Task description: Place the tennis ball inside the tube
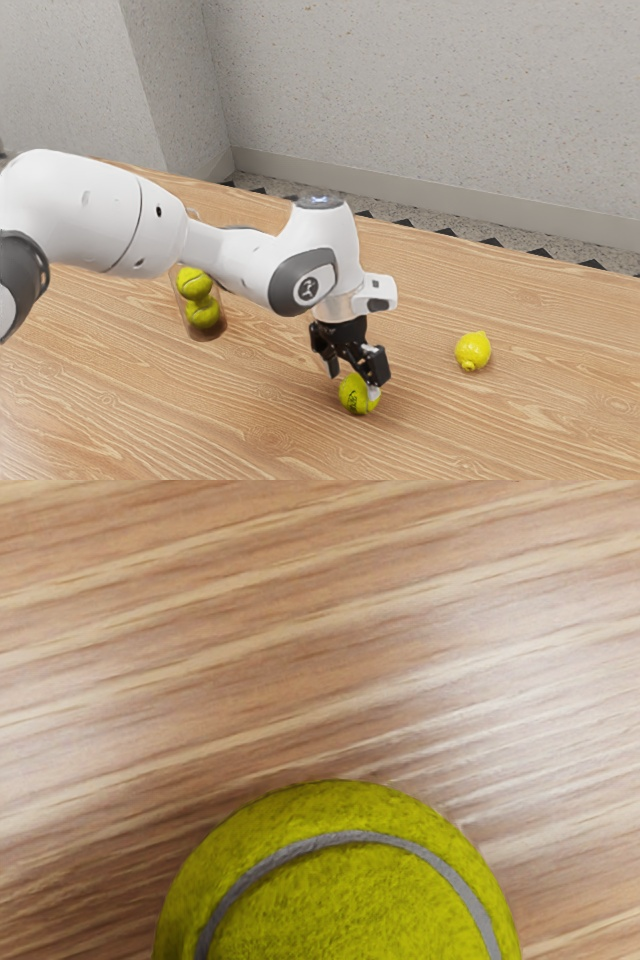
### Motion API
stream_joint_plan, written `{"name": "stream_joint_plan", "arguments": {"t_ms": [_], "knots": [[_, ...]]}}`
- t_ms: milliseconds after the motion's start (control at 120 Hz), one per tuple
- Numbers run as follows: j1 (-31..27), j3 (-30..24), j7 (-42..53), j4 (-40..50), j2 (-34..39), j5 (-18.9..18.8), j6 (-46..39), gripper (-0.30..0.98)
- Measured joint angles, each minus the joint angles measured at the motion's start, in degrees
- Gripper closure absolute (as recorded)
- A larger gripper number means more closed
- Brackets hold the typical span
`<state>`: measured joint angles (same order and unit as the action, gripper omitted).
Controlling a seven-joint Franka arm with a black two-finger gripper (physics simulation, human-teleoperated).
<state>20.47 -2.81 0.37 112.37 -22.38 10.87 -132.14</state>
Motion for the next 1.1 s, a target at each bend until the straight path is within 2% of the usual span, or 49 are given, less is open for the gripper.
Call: {"name": "stream_joint_plan", "arguments": {"t_ms": [442, 483, 583, 750, 900, 1100], "knots": [[0.09, 0.00, -0.90, -0.55, -3.62, 1.60, -3.43, 0.00], [0.11, 0.00, -0.98, -0.55, -3.68, 1.65, -3.53, 0.04], [0.29, 0.00, -1.18, -0.58, -3.74, 1.71, -3.72, 0.24], [0.44, 0.00, -1.69, -0.55, -3.49, 1.19, -3.72, 0.27], [0.44, 0.12, -2.20, -0.02, 0.85, 0.99, -0.99, 0.31], [-1.26, 2.63, -2.89, 1.25, 10.20, 0.81, 8.84, 0.33]]}}
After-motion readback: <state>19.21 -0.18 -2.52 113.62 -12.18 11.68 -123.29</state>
